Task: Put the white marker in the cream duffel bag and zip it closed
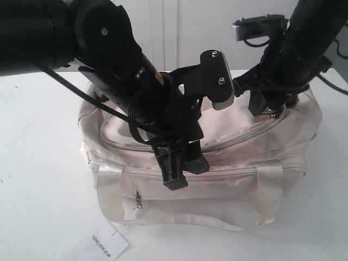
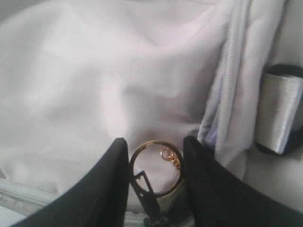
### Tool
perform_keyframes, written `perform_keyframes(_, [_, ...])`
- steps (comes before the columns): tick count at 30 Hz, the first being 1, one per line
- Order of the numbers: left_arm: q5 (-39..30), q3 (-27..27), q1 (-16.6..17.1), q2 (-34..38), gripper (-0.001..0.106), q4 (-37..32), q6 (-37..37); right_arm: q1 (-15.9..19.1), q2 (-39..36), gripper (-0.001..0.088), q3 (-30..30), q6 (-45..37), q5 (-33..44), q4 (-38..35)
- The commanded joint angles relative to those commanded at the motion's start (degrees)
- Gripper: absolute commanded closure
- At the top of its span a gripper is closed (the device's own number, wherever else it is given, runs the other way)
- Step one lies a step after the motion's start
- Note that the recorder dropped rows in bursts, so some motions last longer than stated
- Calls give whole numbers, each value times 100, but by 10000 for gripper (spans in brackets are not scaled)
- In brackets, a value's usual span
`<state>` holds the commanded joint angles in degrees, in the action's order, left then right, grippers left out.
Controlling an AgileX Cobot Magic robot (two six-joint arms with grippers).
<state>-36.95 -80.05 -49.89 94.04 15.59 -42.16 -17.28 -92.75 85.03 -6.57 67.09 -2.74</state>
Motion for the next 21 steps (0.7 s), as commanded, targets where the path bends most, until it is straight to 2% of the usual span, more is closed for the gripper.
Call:
perform_keyframes(4, [171,0,0,0,435,17,0,12,85,868,13,228,-12,43])
perform_keyframes(10, [527,0,0,0,435,449,-34,12,95,868,13,747,3,688])
perform_keyframes(17, [570,0,-224,0,435,1297,-1256,12,95,868,13,837,0,792])
perform_keyframes(21, [779,0,-457,125,435,1400,-1829,12,95,868,13,862,0,792])
